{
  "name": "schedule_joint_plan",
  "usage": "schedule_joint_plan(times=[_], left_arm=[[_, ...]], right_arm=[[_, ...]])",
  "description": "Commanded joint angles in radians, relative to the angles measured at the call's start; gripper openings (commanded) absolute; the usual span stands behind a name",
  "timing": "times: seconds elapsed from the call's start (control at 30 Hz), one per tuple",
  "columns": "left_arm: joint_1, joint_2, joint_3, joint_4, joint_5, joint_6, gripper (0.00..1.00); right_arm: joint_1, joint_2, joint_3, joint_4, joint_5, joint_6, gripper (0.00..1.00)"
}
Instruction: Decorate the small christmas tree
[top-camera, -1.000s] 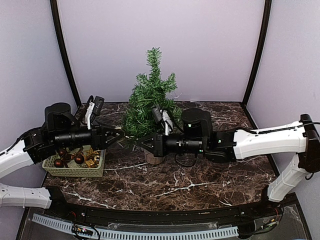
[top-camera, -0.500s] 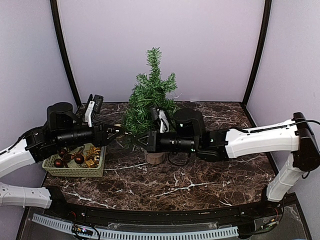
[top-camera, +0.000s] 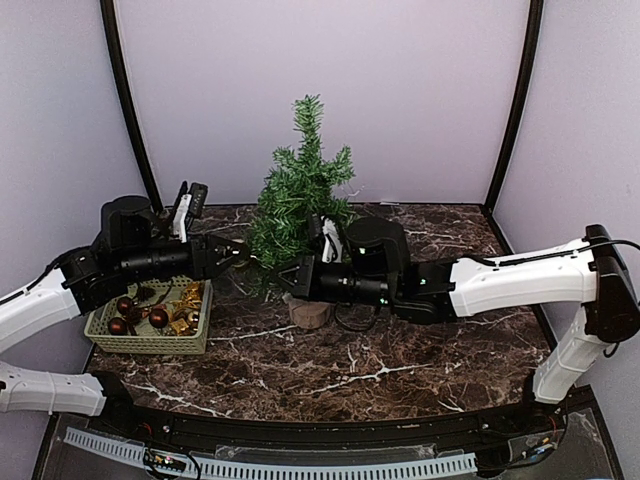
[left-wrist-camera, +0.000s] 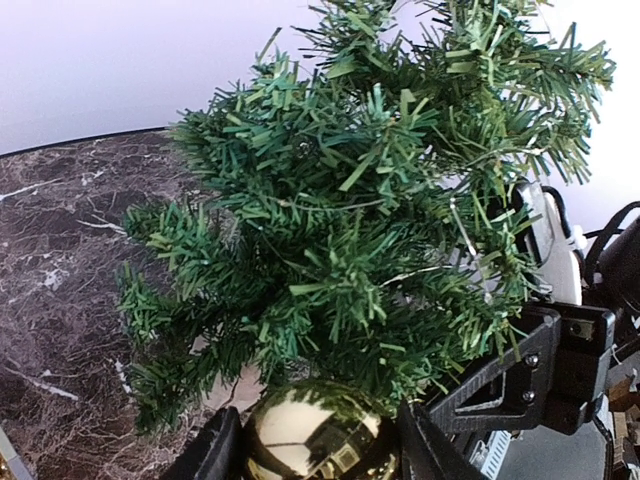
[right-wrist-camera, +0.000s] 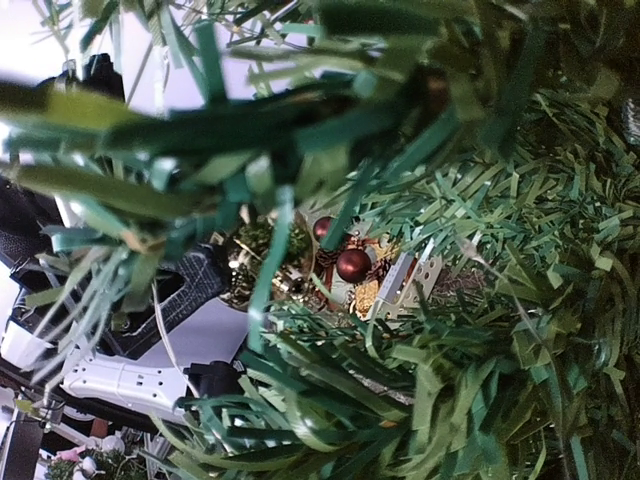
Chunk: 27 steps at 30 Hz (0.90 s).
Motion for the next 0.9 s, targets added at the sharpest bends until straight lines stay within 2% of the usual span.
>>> schedule_joint_plan(times=[0.0,0.23,0.47,0.67,0.87], left_arm=[[0.006,-0.011,0.025,0.097,0.091,-0.006,0.42],[0.006,-0.035,0.007,0.096,0.16,0.014,0.42],[0.006,-0.065,-0.012,0.058,0.126,0.009,0.42],[0.006,-0.092,-0.02,0.031,0.067,0.002,0.42],[0.006,-0.079,-0.016,0.016,0.084,-0.005,0.42]], right_arm=[[0.009,0.012,0.027,0.067,-0.003,-0.006,0.0],[0.032,0.02,0.057,0.087,-0.043,-0.075,0.0],[0.046,0.021,0.06,0.082,-0.014,-0.083,0.0],[0.054,-0.016,0.015,0.09,0.075,-0.08,0.0],[0.053,-0.015,0.009,0.091,0.093,-0.066,0.0]])
